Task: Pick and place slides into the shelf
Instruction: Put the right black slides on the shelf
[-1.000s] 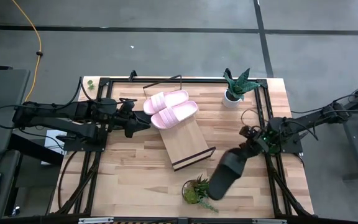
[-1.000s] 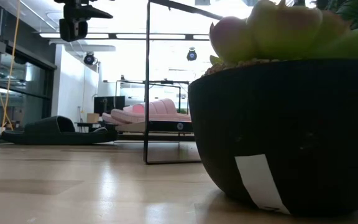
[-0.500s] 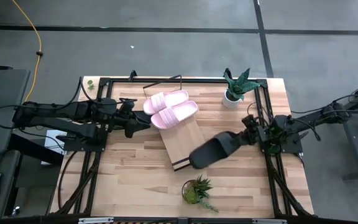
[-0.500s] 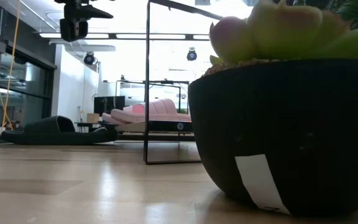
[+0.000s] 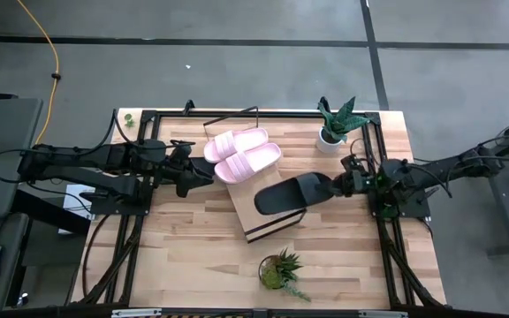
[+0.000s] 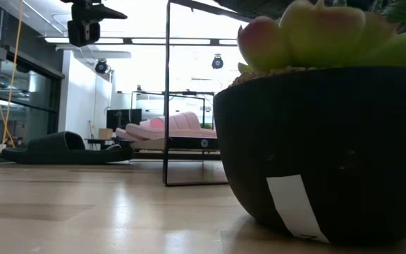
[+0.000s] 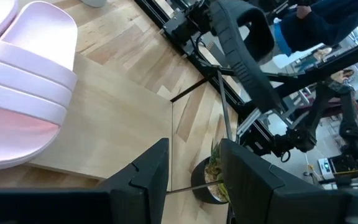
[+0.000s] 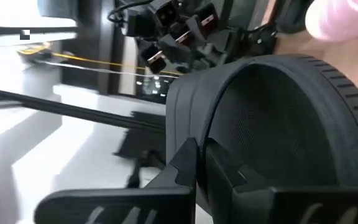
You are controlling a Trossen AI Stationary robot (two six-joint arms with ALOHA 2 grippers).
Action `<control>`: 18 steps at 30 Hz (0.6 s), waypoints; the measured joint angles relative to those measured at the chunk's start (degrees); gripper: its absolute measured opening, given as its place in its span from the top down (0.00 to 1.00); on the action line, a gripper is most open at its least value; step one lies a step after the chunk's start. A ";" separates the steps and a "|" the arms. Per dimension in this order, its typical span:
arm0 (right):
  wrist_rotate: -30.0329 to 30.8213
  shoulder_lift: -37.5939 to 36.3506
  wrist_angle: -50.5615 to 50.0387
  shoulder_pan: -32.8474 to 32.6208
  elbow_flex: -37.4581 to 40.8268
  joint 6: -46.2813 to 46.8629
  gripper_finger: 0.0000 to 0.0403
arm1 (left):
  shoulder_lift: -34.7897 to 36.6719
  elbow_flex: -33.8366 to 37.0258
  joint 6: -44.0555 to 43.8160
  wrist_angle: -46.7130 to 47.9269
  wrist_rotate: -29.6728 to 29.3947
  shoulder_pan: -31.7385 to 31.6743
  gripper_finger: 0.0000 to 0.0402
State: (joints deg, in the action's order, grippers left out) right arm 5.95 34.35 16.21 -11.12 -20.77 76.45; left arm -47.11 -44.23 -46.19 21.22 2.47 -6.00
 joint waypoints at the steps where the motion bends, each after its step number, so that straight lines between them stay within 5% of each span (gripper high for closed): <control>1: -0.95 0.95 -1.19 1.08 -1.38 -0.74 1.00 | 0.00 0.00 0.03 0.01 0.08 0.00 0.67; 18: -8.49 18.97 -16.94 14.75 -16.98 -7.94 1.00 | 0.00 0.00 0.28 0.03 2.22 0.01 0.67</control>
State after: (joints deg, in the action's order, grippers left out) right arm -2.54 53.32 -0.73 3.63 -37.75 68.51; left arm -47.11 -44.23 -45.90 21.26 4.69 -5.99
